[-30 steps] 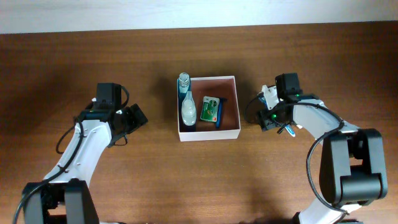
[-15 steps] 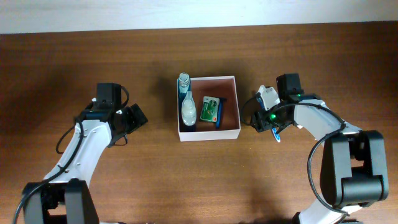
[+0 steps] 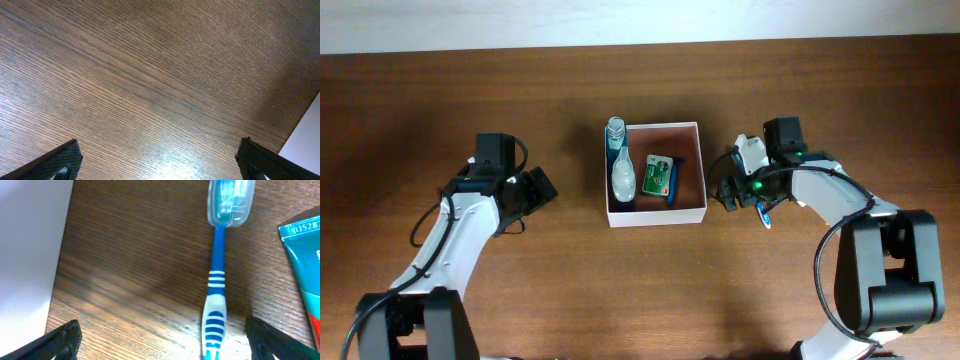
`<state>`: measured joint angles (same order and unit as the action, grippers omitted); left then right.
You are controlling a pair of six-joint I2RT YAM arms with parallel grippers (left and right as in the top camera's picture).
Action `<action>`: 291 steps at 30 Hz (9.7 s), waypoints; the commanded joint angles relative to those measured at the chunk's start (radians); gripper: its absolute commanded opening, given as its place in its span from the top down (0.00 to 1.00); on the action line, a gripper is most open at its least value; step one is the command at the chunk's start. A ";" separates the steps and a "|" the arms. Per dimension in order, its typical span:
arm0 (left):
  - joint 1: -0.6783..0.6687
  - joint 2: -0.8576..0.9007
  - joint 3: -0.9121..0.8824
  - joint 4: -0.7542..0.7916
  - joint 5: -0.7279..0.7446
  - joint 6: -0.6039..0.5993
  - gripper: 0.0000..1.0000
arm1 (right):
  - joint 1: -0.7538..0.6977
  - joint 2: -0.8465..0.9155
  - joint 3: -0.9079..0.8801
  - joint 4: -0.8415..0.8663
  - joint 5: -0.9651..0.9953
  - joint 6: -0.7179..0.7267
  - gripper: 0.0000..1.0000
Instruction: Pack container
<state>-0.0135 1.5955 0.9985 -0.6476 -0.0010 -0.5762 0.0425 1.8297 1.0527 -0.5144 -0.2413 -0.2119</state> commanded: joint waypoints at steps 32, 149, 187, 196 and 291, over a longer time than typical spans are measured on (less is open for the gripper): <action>0.002 0.003 -0.003 -0.001 -0.006 0.005 0.00 | -0.004 0.121 -0.042 0.023 0.118 0.038 0.67; 0.002 0.003 -0.003 -0.001 -0.006 0.005 0.01 | 0.377 0.044 0.403 -0.254 0.080 0.276 0.96; 0.002 0.003 -0.003 -0.001 -0.006 0.005 0.00 | 0.136 -0.171 0.462 -0.509 0.303 0.276 0.62; 0.002 0.003 -0.003 0.000 -0.006 0.005 0.01 | -0.105 -0.107 0.251 -0.399 0.330 0.273 0.38; 0.002 0.003 -0.003 -0.001 -0.006 0.005 0.00 | -0.139 0.032 -0.153 0.187 0.189 0.280 0.40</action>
<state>-0.0135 1.5955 0.9985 -0.6476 -0.0010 -0.5762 -0.0948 1.7966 0.9371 -0.3016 -0.0105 0.0498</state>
